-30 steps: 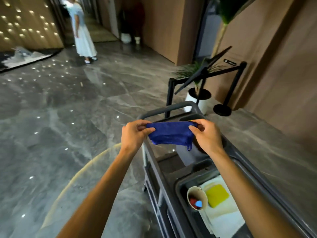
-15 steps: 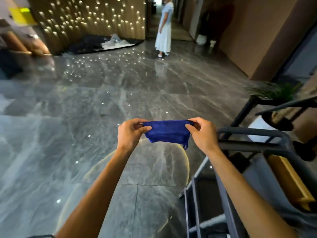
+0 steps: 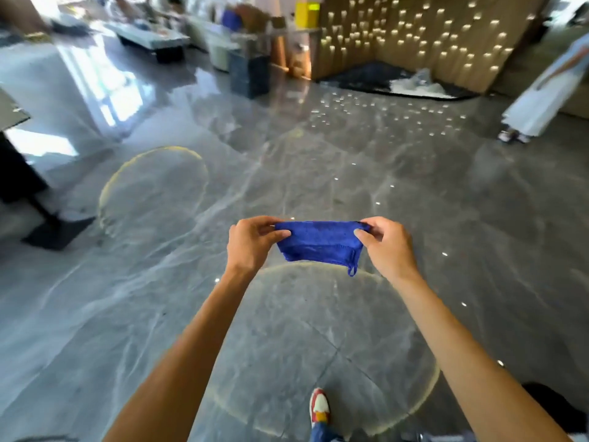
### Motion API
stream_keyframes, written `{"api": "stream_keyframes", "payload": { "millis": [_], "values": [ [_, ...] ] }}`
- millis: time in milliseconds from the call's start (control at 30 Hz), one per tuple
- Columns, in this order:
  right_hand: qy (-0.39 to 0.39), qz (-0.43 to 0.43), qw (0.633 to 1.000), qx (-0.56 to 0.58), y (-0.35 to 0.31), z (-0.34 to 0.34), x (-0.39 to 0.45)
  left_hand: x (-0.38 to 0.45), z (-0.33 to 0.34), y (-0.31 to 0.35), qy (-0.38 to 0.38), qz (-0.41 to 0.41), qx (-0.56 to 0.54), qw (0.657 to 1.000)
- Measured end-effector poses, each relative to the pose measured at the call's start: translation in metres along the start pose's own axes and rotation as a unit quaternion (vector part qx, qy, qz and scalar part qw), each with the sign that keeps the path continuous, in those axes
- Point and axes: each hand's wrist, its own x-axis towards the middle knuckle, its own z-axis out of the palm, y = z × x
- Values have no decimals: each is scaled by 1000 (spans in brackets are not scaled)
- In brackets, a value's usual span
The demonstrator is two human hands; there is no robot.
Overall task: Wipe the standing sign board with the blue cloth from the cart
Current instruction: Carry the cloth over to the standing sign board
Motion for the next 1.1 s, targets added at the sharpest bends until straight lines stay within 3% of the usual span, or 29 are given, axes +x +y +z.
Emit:
{"api": "stream_keyframes", "payload": {
  "millis": [500, 767, 1100],
  "values": [
    [-193, -149, 970, 19, -102, 217, 113, 48, -155, -82, 231, -107, 57, 965],
    [-261, -177, 948, 42, -155, 305, 173, 102, -210, -106, 294, -142, 79, 942],
    [-334, -200, 920, 51, -210, 403, 189, 124, -280, -141, 367, -170, 90, 910]
  ]
}}
